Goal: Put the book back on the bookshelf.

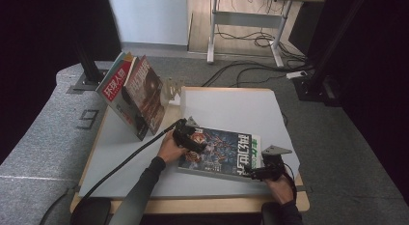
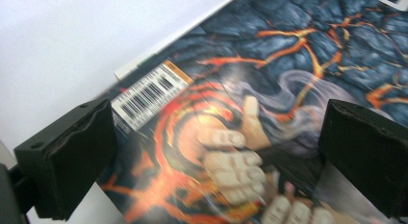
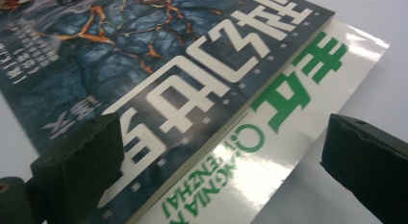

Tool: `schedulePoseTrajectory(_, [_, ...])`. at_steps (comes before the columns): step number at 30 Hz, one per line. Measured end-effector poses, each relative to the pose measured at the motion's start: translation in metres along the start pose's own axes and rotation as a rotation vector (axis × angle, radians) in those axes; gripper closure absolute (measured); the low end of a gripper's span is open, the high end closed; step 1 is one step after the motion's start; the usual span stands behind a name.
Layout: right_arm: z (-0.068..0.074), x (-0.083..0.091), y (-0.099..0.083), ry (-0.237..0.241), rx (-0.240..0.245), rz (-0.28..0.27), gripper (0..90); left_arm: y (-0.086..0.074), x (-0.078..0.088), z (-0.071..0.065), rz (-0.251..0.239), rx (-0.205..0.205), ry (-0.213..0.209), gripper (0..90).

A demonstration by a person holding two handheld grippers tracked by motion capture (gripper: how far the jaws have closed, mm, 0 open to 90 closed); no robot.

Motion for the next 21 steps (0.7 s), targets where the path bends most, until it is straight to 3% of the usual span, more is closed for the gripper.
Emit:
schedulePoseTrajectory(8, [0.014,0.002,-0.002,0.030,0.026,0.005,0.7,0.007,-0.008,0.008,-0.009,-0.001,0.018,0.0])
schedulePoseTrajectory(15, [0.020,0.005,-0.007,0.050,0.020,-0.001,0.6,0.010,-0.012,0.017,-0.035,0.046,0.004,0.0])
schedulePoseTrajectory(21, [0.023,0.007,-0.010,0.045,0.041,0.011,0.1,0.009,-0.014,0.020,-0.032,0.049,0.005,0.0])
Point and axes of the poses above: each handheld gripper's, and its own axes: x roughly backward along the jaws, y roughly out of its top, z roughly to its left, the point moved 7 cm from there along -x, roughly forward along the jaws, and after that the axes turned 1 degree about -z, right-handed, at the moved point
